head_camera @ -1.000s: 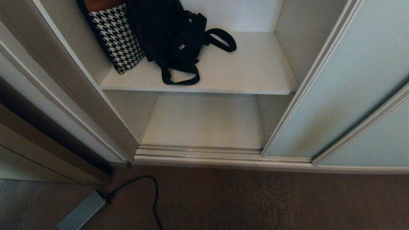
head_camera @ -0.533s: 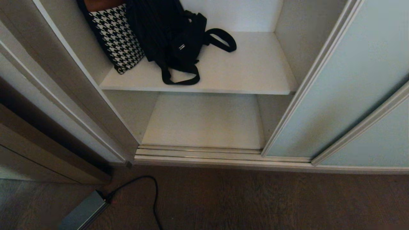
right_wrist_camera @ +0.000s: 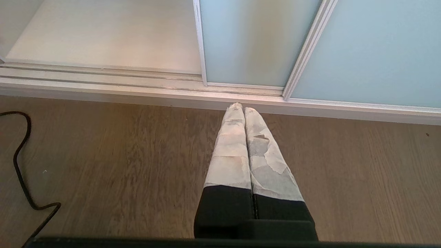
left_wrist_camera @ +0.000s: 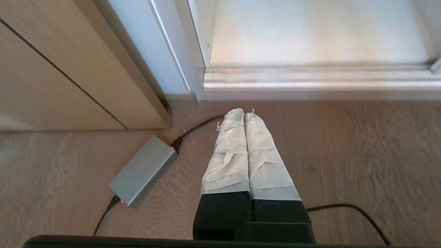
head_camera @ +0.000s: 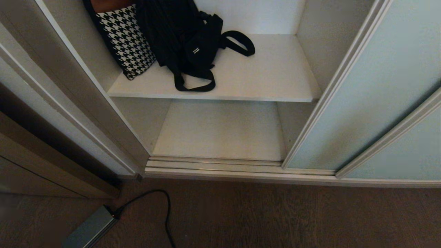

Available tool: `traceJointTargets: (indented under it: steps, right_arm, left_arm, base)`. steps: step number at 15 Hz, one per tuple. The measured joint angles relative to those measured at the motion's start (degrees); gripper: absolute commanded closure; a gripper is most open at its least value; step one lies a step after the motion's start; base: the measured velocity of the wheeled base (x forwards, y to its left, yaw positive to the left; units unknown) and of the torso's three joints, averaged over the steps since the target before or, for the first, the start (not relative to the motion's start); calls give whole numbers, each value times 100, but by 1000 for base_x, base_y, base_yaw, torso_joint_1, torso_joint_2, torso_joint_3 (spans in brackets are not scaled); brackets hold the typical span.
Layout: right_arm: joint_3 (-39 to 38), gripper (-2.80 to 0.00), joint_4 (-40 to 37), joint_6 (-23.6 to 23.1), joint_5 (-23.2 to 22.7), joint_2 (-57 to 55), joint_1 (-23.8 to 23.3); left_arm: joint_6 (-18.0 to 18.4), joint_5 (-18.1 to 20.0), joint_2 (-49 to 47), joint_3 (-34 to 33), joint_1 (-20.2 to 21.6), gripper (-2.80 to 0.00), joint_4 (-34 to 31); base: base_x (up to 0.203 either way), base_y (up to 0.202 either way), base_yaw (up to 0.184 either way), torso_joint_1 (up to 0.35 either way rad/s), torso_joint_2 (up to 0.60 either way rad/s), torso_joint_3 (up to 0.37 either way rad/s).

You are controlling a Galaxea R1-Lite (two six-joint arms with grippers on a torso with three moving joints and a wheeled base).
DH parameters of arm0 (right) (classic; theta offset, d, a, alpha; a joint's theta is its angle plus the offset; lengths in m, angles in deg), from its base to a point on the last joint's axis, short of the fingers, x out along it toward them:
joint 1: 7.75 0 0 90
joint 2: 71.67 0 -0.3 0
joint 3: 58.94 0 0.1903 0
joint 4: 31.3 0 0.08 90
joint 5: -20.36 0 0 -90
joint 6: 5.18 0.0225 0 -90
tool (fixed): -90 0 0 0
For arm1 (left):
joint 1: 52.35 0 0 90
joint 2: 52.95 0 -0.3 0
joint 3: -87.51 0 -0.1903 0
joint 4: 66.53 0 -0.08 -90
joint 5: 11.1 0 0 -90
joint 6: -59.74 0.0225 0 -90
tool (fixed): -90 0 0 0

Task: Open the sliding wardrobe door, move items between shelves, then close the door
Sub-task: Open the door

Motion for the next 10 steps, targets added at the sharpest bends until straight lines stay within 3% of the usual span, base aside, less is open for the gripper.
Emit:
traceJointTargets:
  steps: [10]
  right_arm:
    - [0,0,0,0,1,0,0]
  left_arm:
    - [-54,15,2,-99,0,0,-41]
  base:
    - [0,0,0,0,0,0]
